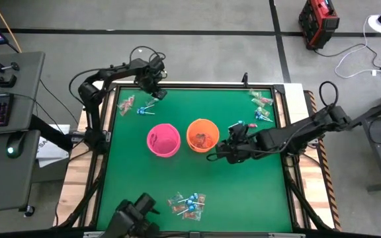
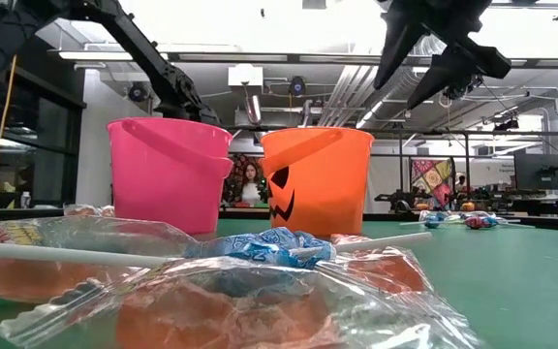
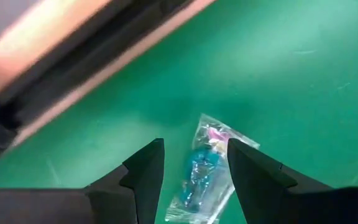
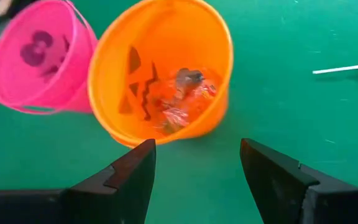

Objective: Sort candy by brand, put in halloween buckets
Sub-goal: Put the blue gummy into the orange bucket

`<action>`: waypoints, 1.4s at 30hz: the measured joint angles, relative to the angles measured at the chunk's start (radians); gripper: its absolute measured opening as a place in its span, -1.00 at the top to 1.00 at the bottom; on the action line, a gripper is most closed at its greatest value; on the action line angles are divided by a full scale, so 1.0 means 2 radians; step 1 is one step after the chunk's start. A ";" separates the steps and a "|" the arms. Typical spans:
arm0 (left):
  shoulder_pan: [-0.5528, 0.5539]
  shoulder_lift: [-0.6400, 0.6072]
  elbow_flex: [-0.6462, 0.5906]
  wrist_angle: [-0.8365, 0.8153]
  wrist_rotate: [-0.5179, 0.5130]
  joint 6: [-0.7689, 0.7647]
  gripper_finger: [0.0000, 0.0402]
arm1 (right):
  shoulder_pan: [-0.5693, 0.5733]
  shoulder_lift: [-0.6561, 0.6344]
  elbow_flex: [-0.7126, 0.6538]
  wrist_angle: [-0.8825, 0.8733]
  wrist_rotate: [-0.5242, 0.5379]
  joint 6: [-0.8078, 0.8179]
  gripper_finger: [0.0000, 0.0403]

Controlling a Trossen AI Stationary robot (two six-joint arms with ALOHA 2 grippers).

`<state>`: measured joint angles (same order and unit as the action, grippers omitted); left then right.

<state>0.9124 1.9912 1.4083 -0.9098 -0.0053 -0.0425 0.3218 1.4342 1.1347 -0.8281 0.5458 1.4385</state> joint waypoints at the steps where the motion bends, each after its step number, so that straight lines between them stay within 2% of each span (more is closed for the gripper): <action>1: 0.001 0.003 0.000 -0.001 0.008 0.001 0.16 | 0.000 0.000 0.000 0.006 0.002 0.002 -0.13; 8: -0.003 0.012 -0.003 -0.001 0.043 0.010 0.16 | 0.000 0.000 0.000 0.033 0.002 0.002 -0.13; 15: -0.009 0.012 -0.014 0.000 0.017 0.039 0.20 | 0.000 0.000 0.000 0.035 0.002 0.011 -0.13; 18: -0.012 0.008 -0.033 0.006 0.004 0.054 0.39 | 0.000 0.000 0.000 0.033 0.002 0.011 -0.13; 22: -0.018 0.007 -0.052 0.010 -0.008 0.063 0.87 | 0.001 0.000 0.000 0.025 0.000 0.004 -0.13; 26: -0.025 -0.022 -0.054 -0.007 -0.006 0.051 0.94 | 0.010 0.000 0.000 0.020 -0.001 -0.017 -0.13; 30: -0.040 -0.110 -0.041 0.010 0.015 0.031 0.98 | 0.025 0.000 0.000 -0.006 0.000 -0.025 -0.13; 33: -0.073 -0.179 -0.045 0.006 0.029 0.003 0.99 | 0.038 -0.001 0.000 -0.041 0.001 -0.019 -0.13; 37: -0.161 -0.263 -0.041 0.043 0.047 -0.057 1.00 | 0.057 -0.001 0.000 -0.081 0.015 -0.011 -0.13; 42: -0.308 -0.284 -0.043 0.131 0.028 -0.156 1.00 | 0.072 -0.009 0.000 -0.088 0.052 -0.012 -0.13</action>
<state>0.2968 1.4230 1.3220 -0.6483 0.0503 -0.3541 0.4660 1.4170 1.1353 -1.0039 0.6505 1.4138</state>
